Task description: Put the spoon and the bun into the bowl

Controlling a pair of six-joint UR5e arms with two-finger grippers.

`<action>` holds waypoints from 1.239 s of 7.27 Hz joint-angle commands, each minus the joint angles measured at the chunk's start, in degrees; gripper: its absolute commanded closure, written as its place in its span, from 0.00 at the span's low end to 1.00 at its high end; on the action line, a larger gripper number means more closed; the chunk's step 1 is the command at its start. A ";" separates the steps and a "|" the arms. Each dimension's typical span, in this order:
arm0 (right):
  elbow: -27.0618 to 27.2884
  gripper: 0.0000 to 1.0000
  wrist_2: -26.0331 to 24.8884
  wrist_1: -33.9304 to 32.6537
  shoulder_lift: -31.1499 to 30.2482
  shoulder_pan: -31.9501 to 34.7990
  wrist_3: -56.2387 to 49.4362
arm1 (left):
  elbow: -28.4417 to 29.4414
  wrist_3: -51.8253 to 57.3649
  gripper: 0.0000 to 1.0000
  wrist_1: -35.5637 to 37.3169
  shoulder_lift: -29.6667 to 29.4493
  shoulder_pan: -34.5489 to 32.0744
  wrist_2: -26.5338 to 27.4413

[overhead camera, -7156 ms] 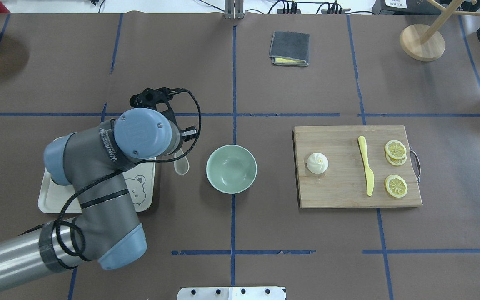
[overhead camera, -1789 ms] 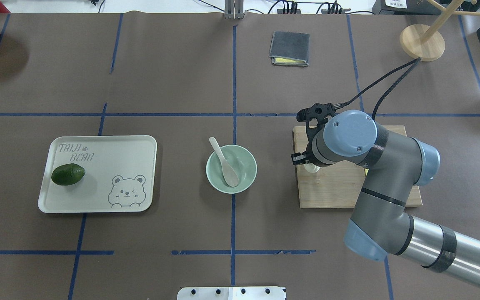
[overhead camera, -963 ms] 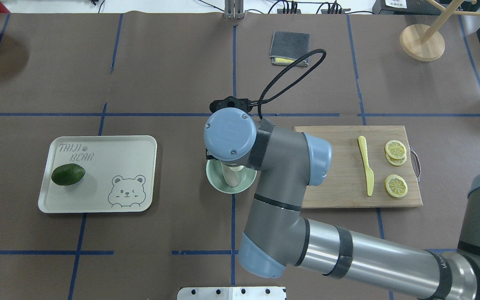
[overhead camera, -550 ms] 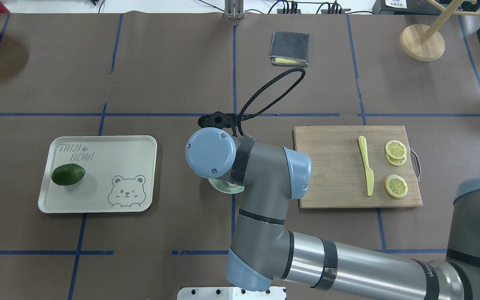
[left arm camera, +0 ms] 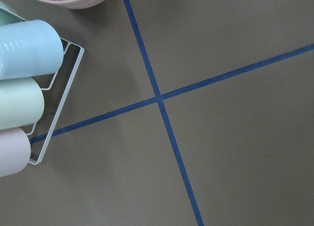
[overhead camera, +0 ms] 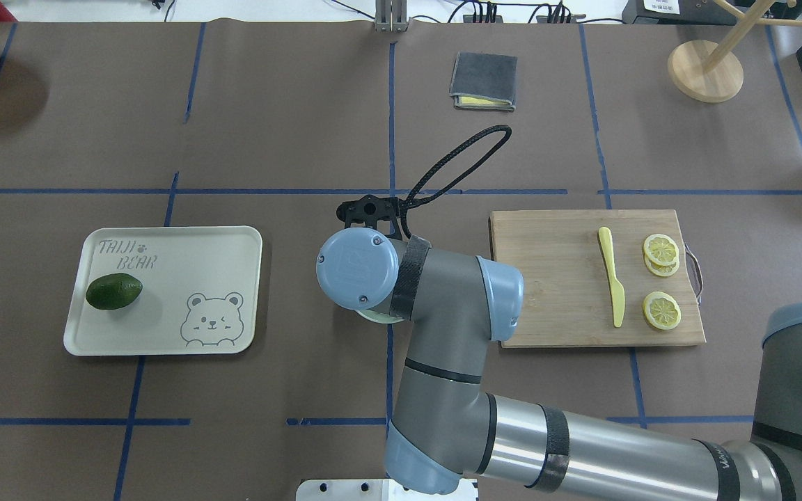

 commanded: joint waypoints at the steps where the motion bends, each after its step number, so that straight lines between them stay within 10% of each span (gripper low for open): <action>1: 1.84 0.00 0.17 -0.08 0.02 0.08 -0.47 | -0.09 0.00 0.00 0.00 0.00 0.00 -0.04; 4: 9.31 0.00 13.56 -1.83 -4.87 14.87 -14.55 | 0.35 0.09 0.00 0.26 -0.17 0.00 0.22; 7: 9.33 0.00 33.51 -1.92 -17.43 41.92 -51.41 | 2.97 0.35 0.00 0.44 1.05 0.09 -0.21; 9: 5.67 0.00 38.22 -2.10 -24.39 54.52 -73.75 | 3.51 0.35 0.00 0.70 1.32 0.00 -4.31</action>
